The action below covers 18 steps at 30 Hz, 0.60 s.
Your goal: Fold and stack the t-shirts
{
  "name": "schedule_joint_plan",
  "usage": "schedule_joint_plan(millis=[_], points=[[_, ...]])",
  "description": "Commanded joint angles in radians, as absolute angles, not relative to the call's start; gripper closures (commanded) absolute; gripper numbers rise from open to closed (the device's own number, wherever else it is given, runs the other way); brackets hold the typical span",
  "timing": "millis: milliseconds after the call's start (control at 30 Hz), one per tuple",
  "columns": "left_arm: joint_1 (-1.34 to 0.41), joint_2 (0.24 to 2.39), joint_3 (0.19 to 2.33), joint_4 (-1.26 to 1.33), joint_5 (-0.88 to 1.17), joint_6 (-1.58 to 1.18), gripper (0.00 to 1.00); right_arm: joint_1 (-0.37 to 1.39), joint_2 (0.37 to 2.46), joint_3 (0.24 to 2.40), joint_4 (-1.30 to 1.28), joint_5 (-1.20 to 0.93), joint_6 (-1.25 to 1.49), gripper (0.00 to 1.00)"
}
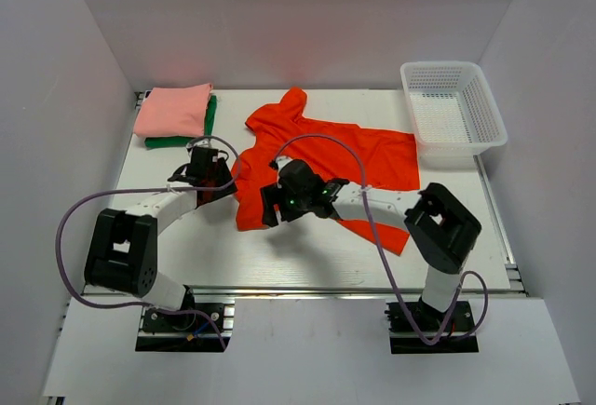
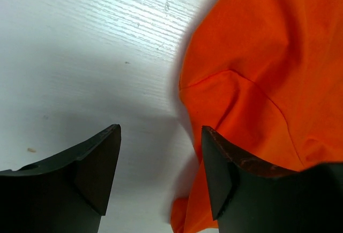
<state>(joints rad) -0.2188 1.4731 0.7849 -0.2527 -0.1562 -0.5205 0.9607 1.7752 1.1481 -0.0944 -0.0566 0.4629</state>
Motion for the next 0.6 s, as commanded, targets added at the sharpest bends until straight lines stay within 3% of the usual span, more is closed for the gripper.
schedule_joint_plan(millis=[0, 233, 300, 333, 400, 433, 567], points=[[-0.213, 1.488, 0.775, -0.186, -0.082, -0.505, 0.29, 0.985, 1.827, 1.215, -0.028, -0.029, 0.526, 0.24], [-0.213, 1.543, 0.738, -0.025, 0.034, -0.495, 0.29, 1.003, 1.945, 1.256, -0.012, -0.003, 0.603, 0.28], [-0.213, 1.572, 0.738, -0.015, 0.061, -0.483, 0.41, 1.003, 1.979, 1.270, -0.014, -0.005, 0.615, 0.36], [-0.213, 1.572, 0.747, -0.015, 0.061, -0.483, 0.58, 1.003, 1.983, 1.272, 0.018, -0.005, 0.618, 0.40], [-0.213, 1.588, 0.747, -0.026, 0.061, -0.474, 0.80, 0.999, 1.985, 1.259, 0.050, 0.041, 0.637, 0.57], [-0.213, 1.597, 0.747, -0.026, 0.061, -0.474, 1.00, 0.999, 1.985, 1.246, 0.072, 0.043, 0.646, 0.64], [-0.213, 1.568, 0.747, -0.037, 0.037, -0.451, 1.00, 0.999, 1.945, 1.210, 0.087, 0.049, 0.646, 0.97]])
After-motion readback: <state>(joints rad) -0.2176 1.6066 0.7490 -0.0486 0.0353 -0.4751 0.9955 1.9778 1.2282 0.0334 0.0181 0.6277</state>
